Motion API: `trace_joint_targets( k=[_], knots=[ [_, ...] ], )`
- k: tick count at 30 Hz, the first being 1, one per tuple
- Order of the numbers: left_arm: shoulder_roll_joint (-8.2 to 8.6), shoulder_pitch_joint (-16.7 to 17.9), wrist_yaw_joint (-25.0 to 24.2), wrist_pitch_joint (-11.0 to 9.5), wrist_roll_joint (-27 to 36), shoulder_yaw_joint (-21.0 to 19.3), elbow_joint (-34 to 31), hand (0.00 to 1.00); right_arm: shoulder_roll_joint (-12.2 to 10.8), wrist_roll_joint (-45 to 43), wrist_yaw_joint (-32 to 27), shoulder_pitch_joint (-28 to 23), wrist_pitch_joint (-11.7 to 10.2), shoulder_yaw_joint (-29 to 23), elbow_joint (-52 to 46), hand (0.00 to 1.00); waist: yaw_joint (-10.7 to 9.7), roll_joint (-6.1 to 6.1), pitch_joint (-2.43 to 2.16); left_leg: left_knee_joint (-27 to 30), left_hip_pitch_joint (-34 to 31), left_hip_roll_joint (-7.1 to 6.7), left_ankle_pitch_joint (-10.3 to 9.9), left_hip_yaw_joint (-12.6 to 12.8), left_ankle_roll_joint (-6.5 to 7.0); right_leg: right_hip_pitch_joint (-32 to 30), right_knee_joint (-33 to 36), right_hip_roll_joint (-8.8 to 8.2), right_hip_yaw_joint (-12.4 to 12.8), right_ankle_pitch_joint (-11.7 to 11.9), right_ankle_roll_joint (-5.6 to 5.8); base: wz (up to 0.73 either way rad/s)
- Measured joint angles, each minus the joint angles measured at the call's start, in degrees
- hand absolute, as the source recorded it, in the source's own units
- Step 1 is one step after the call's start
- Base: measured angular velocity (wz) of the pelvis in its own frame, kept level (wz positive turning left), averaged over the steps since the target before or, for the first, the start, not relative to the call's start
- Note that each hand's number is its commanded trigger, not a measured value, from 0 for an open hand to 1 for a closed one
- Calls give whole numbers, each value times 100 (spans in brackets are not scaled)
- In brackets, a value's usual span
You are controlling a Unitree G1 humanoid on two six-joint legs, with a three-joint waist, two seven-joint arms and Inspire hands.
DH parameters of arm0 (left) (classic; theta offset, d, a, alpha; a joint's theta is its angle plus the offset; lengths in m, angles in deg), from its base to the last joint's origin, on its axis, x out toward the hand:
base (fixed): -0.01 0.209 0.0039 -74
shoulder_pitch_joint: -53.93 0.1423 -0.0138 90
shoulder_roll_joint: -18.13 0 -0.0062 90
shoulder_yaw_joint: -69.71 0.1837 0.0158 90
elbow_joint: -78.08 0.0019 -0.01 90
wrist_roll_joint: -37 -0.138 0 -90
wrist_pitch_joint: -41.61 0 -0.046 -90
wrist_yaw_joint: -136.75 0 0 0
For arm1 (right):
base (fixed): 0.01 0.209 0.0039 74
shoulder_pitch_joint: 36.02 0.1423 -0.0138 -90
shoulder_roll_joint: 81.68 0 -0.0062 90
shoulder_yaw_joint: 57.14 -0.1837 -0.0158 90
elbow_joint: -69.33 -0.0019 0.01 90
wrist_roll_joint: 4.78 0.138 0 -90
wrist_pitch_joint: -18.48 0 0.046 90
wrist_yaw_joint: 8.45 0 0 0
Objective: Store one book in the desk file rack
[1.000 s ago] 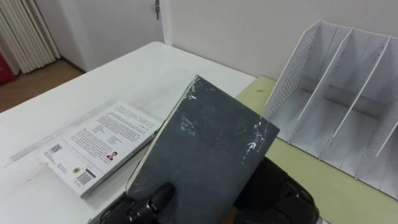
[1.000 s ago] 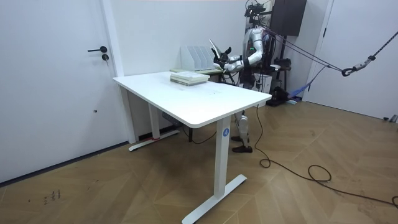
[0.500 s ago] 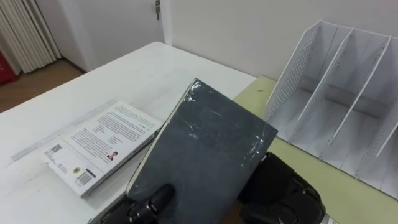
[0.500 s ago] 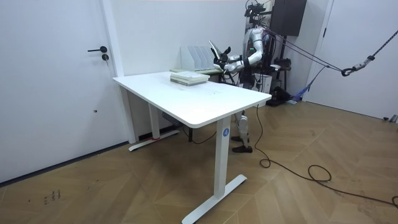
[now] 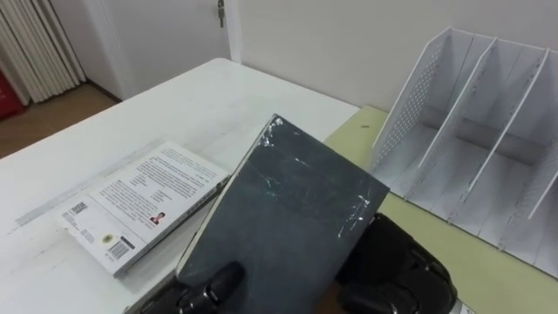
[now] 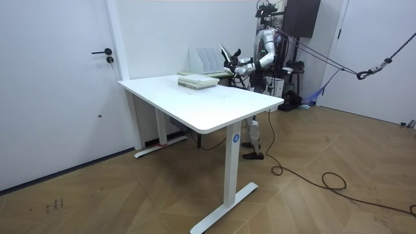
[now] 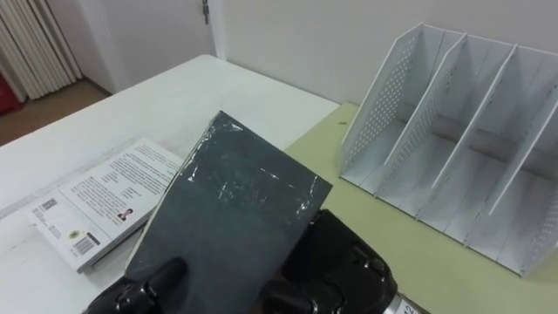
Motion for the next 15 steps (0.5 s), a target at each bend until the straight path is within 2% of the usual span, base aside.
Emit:
trace_joint_targets(
  k=[5,9,15],
  knots=[
    [-130,1,-253,4,-16,0,-3,100,9,0,-186,1,5,-87,0,100,15,24,-20,66,-19,16,-37,0,-2,1,3,14,10,-2,-3,0],
    [-141,-4,-341,8,-61,1,-13,100,36,0,-269,1,47,-124,0,100,17,53,-38,65,-8,22,-36,-1,-2,0,8,22,16,-1,-5,0],
    [-113,-7,-342,66,-223,21,-12,100,46,-1,-408,0,79,-115,0,100,27,59,-35,71,-1,34,-39,-2,-10,-4,11,35,17,0,-18,0]
  ],
)
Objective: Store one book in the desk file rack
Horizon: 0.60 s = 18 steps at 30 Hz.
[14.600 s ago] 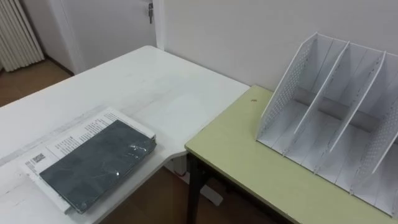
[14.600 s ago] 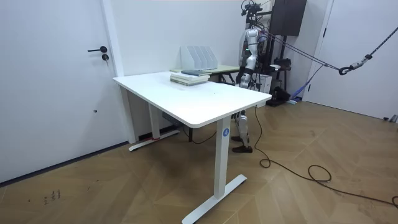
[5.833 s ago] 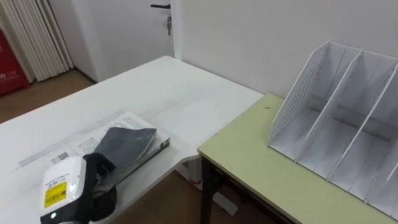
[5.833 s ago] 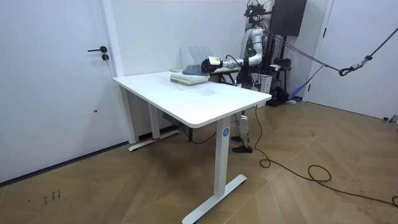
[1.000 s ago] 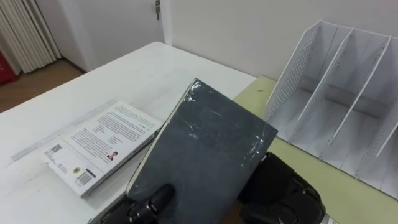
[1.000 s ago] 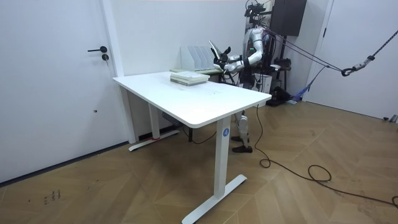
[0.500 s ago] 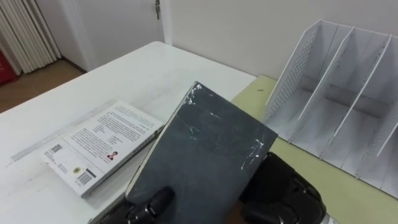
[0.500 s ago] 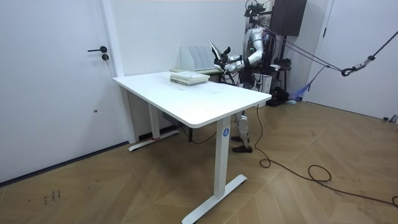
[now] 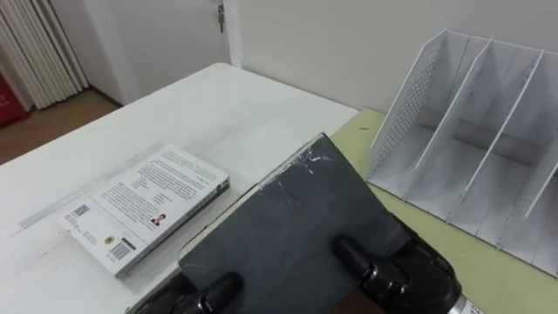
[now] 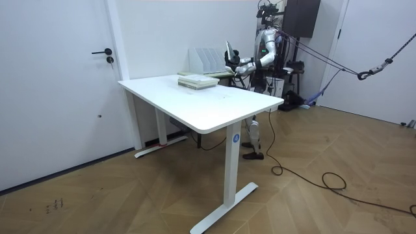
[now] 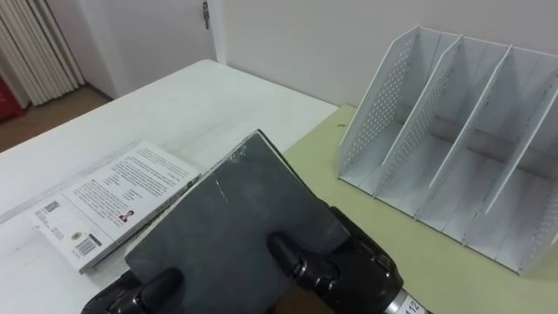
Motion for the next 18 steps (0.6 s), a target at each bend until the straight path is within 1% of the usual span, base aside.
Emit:
trace_joint_targets(
  k=[8,9,10,14,18],
  knots=[
    [4,-1,0,59,-2,8,0,100,0,0,-14,0,0,2,0,100,0,-10,7,1,-8,8,-7,2,-12,-19,-1,8,1,-8,-12,0],
    [5,0,-3,60,-3,8,-1,80,0,-3,-25,0,0,2,0,100,1,-8,9,0,-11,9,-8,5,-13,-21,-3,9,2,-8,-12,0],
    [4,0,-7,60,-3,8,-1,0,0,-6,-33,0,0,2,0,100,1,-7,9,-1,-11,9,-8,6,-13,-21,-5,9,3,-8,-12,0],
    [4,-1,-17,59,-2,9,-3,0,0,-8,-77,0,-1,6,0,100,-3,-10,12,-5,-10,10,-8,10,-14,-18,-9,10,4,-9,-13,0],
    [-15,1,18,38,0,-44,65,0,24,-7,-86,-1,-46,-28,2,100,-1,-28,32,-8,-6,9,-8,1,-14,17,-15,10,-3,-11,-14,0]
  ],
)
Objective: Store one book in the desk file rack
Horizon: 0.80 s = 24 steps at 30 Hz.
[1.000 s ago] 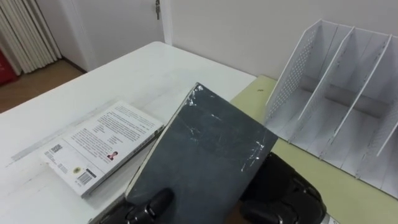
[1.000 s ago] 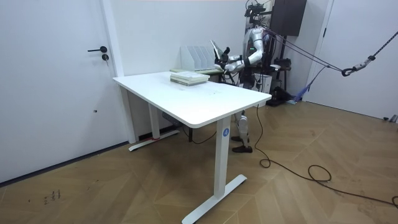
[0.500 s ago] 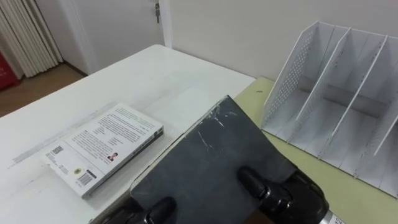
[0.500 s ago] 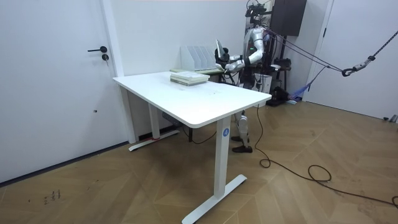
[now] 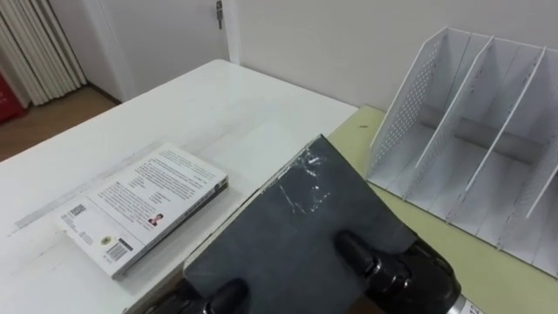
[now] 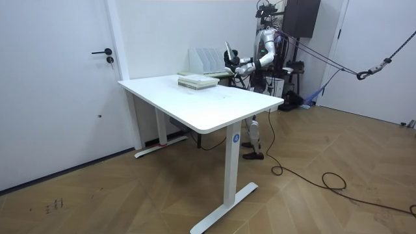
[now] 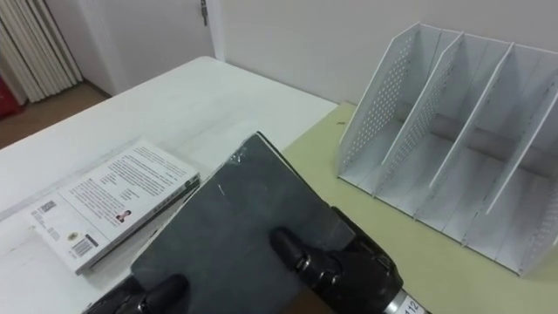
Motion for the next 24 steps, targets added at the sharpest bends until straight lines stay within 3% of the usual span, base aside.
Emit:
trace_joint_targets(
  k=[5,10,14,17,20,24],
  knots=[
    [-1,43,39,-55,7,-118,112,0,78,-74,-18,-15,2,-50,41,100,-30,-88,56,-11,14,2,0,0,-1,2,4,4,6,-1,-2,0],
    [84,58,202,-246,-239,-252,446,0,76,-121,-207,-45,-41,-277,137,100,-27,-145,58,-47,110,-3,0,4,0,104,-28,5,-2,2,1,0],
    [155,106,539,-363,-1029,-246,683,0,73,-715,-429,-42,-133,-459,136,100,-121,-153,45,-117,159,-2,1,-13,-2,183,-141,16,-40,8,9,6],
    [183,255,836,-413,-1243,-251,822,0,67,-1260,-765,-40,-186,-589,96,100,-210,-142,20,-122,205,0,1,-2,-3,201,-201,22,-49,18,7,0],
    [328,392,1064,-493,-1368,-247,922,0,62,-1846,-1072,-40,-249,-729,25,100,-259,-141,18,-136,227,6,2,74,-3,241,-193,25,-30,24,11,-5],
    [574,436,1405,-785,-1630,-249,1319,0,-7,-2863,-1655,-38,-423,-843,-250,100,-322,-146,24,-214,309,6,3,143,-3,264,-219,30,15,22,14,-7]
  ],
)
